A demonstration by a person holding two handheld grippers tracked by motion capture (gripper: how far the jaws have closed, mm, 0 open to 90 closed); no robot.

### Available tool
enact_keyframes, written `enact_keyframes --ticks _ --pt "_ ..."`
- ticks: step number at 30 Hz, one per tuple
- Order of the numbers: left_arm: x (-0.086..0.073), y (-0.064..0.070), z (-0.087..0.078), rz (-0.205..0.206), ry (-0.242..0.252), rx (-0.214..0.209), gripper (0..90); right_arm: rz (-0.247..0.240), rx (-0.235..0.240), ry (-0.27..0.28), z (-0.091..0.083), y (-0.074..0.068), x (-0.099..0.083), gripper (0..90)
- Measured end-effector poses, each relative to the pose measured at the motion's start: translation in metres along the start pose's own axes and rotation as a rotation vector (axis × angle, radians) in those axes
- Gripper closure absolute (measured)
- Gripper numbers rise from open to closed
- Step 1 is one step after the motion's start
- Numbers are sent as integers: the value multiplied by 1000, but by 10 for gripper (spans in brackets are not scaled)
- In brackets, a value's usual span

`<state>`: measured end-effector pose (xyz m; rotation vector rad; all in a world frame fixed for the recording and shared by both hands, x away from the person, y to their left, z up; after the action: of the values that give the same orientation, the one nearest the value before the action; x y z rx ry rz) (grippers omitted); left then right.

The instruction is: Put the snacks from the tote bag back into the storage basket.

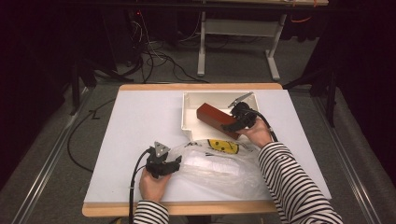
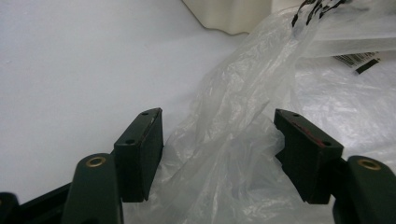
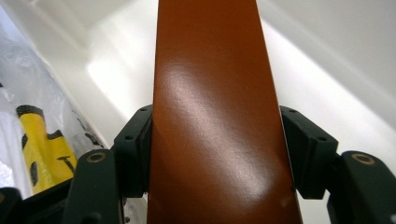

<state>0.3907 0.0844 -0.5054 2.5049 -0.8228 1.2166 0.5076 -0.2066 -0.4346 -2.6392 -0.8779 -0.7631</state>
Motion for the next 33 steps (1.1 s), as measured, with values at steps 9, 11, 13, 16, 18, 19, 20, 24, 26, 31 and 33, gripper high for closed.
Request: enact_keyframes --ticks 9,11,13,16,18,19,20,24,26,31,33 --pt "0 0 0 0 1 0 348 -9 -23 -25 4 2 3 322" --pt "0 0 0 0 -1 2 348 -17 -25 -20 3 2 3 321" --pt "0 0 0 0 -1 1 348 -22 -40 -17 2 2 3 335" --pt "0 0 -1 0 -2 2 348 -19 -35 -2 -3 1 3 364" --pt "0 0 -1 -1 1 2 347 -22 -34 14 -7 -1 3 389" --pt "0 0 -1 -2 0 4 347 -13 -32 14 -9 -2 3 406" --pt "0 0 -1 -2 0 3 347 -24 -27 27 -12 -3 3 426" --pt "0 -1 -1 -2 -1 3 347 5 -17 49 -19 -6 1 534" --pt "0 -1 -1 -3 0 3 347 32 -7 64 -21 -6 1 605" --pt "0 -1 -1 -4 2 3 347 47 24 81 -24 -10 0 682" --pt "0 0 -1 -3 3 4 348 29 29 80 -24 -13 -1 682"
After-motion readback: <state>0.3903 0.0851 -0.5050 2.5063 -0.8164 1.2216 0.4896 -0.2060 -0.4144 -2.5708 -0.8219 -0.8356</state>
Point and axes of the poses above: each handheld gripper's, and its own axes: z roughly forward along the jaws, x roughly out of its top, y roughly to its right, the point moved 3 cm from there along z, roughly forward along the jaws, and after that the axes turned 7 degrees about z, right-handed, at the moved point
